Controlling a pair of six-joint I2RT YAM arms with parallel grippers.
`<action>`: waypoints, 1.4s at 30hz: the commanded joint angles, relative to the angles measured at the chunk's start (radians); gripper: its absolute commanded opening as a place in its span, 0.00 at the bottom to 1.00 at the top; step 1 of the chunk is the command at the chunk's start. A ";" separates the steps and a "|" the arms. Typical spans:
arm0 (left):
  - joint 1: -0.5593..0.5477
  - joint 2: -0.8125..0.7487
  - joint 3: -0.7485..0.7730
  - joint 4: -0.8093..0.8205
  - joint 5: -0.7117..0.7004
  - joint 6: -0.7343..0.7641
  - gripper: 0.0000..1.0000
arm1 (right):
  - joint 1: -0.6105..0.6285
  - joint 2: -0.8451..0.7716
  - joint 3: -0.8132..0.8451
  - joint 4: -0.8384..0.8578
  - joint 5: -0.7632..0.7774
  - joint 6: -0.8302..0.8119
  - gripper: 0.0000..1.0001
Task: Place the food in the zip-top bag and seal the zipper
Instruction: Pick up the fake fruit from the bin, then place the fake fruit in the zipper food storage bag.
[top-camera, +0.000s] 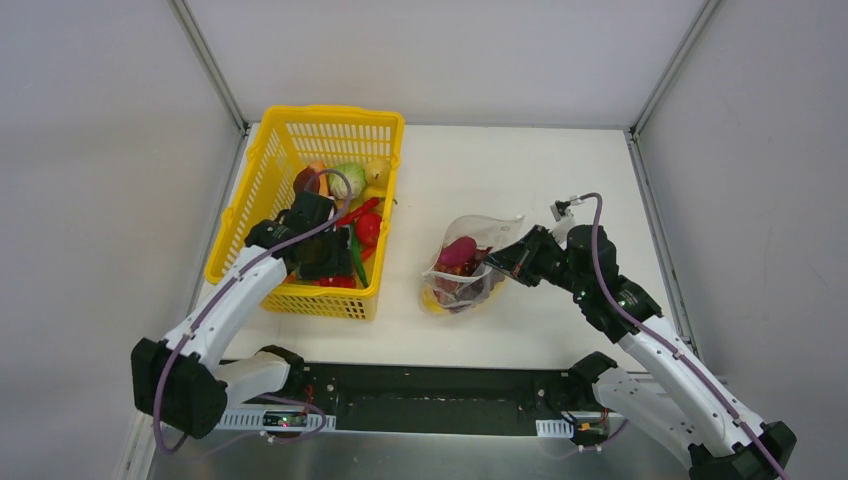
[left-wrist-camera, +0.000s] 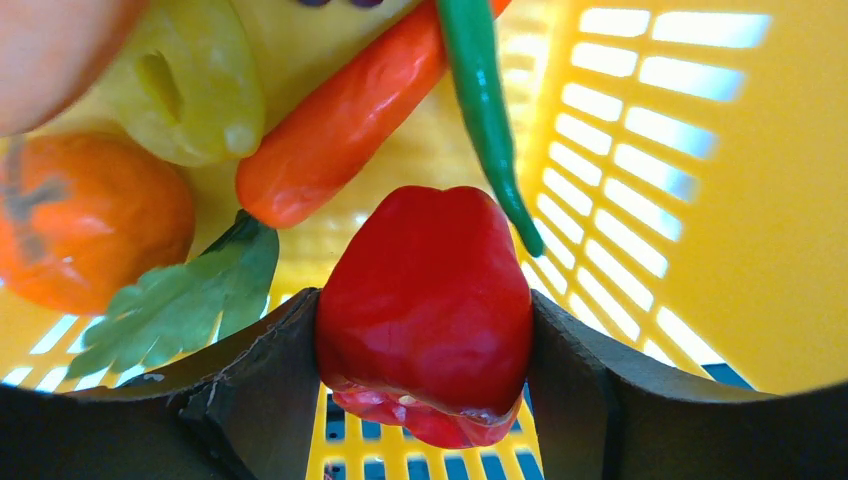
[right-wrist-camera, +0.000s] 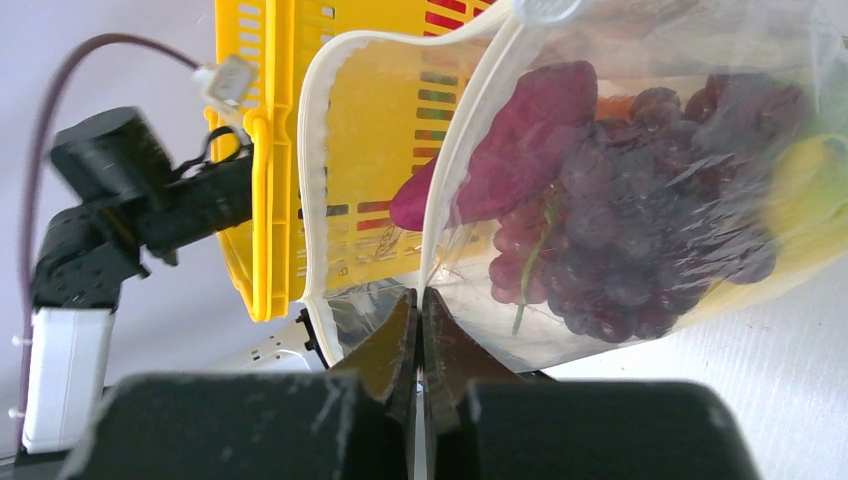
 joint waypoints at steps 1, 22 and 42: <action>0.000 -0.143 0.114 -0.082 -0.040 0.015 0.00 | 0.001 -0.007 0.045 0.032 -0.012 0.010 0.00; -0.325 -0.211 0.324 0.472 0.137 -0.176 0.00 | 0.001 -0.041 0.091 -0.057 -0.015 -0.008 0.00; -0.562 0.199 0.476 0.554 0.185 -0.060 0.00 | 0.000 -0.086 0.055 -0.040 0.005 -0.007 0.00</action>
